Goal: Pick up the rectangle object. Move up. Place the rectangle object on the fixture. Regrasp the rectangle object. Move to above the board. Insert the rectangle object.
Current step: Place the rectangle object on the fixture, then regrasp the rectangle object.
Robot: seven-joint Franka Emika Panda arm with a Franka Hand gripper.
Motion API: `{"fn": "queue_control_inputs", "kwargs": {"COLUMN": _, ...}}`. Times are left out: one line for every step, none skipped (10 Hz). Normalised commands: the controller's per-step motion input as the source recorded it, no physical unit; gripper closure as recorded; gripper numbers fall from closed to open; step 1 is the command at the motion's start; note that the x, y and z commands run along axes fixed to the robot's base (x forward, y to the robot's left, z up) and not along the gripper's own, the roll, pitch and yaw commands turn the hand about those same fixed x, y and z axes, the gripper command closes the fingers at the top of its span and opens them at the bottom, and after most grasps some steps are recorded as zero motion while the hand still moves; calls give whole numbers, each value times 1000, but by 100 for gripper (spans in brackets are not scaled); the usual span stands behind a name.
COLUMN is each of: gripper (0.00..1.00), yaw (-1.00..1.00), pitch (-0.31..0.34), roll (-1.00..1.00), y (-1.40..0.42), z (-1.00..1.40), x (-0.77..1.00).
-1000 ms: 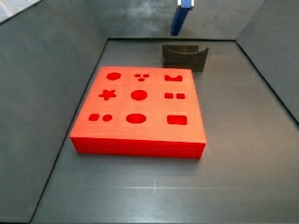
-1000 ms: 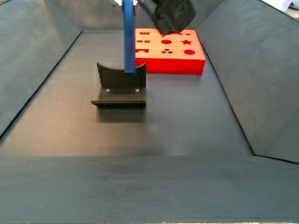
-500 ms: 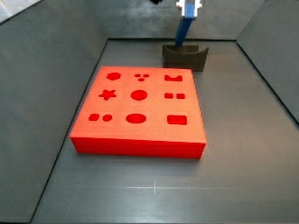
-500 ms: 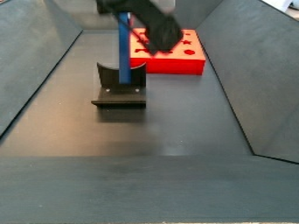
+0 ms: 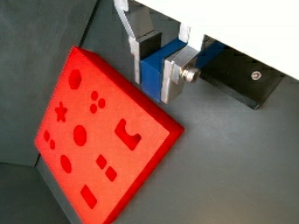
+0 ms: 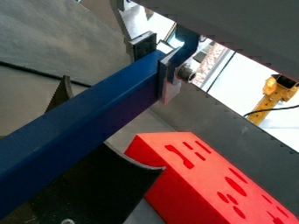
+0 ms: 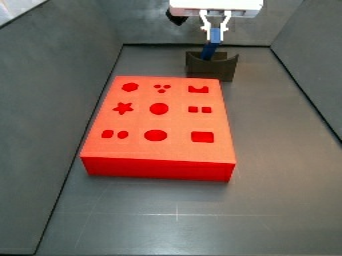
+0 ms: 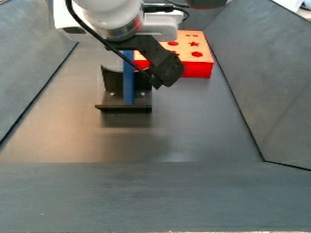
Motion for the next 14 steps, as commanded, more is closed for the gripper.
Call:
{"fn": "queue_control_inputs", "kwargs": {"gripper": 100, "yaw": 18, "pitch": -6, "roll": -51, "y": 83, "z": -530, "x": 74}}
{"fn": "queue_control_inputs", "kwargs": {"gripper": 100, "yaw": 15, "pitch": -2, "roll": -48, "y": 81, "z": -530, "x": 71}}
{"fn": "queue_control_inputs", "kwargs": {"gripper": 100, "yaw": 11, "pitch": 0, "roll": -47, "y": 81, "z": -530, "x": 70}}
{"fn": "queue_control_inputs", "kwargs": {"gripper": 100, "yaw": 8, "pitch": 2, "roll": -46, "y": 80, "z": -531, "x": 69}}
{"fn": "queue_control_inputs", "kwargs": {"gripper": 100, "yaw": 7, "pitch": 3, "roll": -46, "y": 79, "z": -531, "x": 68}}
{"fn": "queue_control_inputs", "kwargs": {"gripper": 100, "yaw": 4, "pitch": 4, "roll": -45, "y": 79, "z": -531, "x": 68}}
{"fn": "queue_control_inputs", "kwargs": {"gripper": 100, "yaw": 3, "pitch": 4, "roll": -45, "y": 79, "z": -531, "x": 67}}
{"fn": "queue_control_inputs", "kwargs": {"gripper": 0, "yaw": 0, "pitch": 0, "roll": 0, "y": 0, "z": 0, "x": 0}}
{"fn": "queue_control_inputs", "kwargs": {"gripper": 0, "yaw": 54, "pitch": -44, "roll": 77, "y": 0, "z": 1000, "x": 0}}
{"fn": "queue_control_inputs", "kwargs": {"gripper": 0, "yaw": 60, "pitch": -39, "roll": 83, "y": 3, "z": 1000, "x": -7}}
{"fn": "queue_control_inputs", "kwargs": {"gripper": 0, "yaw": 65, "pitch": -22, "roll": 85, "y": 3, "z": 1000, "x": -21}}
{"fn": "queue_control_inputs", "kwargs": {"gripper": 0, "yaw": 64, "pitch": 12, "roll": 77, "y": 1, "z": 1000, "x": -32}}
{"fn": "queue_control_inputs", "kwargs": {"gripper": 0, "yaw": 63, "pitch": 43, "roll": 74, "y": 4, "z": 1000, "x": -33}}
{"fn": "queue_control_inputs", "kwargs": {"gripper": 0, "yaw": 46, "pitch": 80, "roll": 64, "y": 6, "z": 875, "x": -31}}
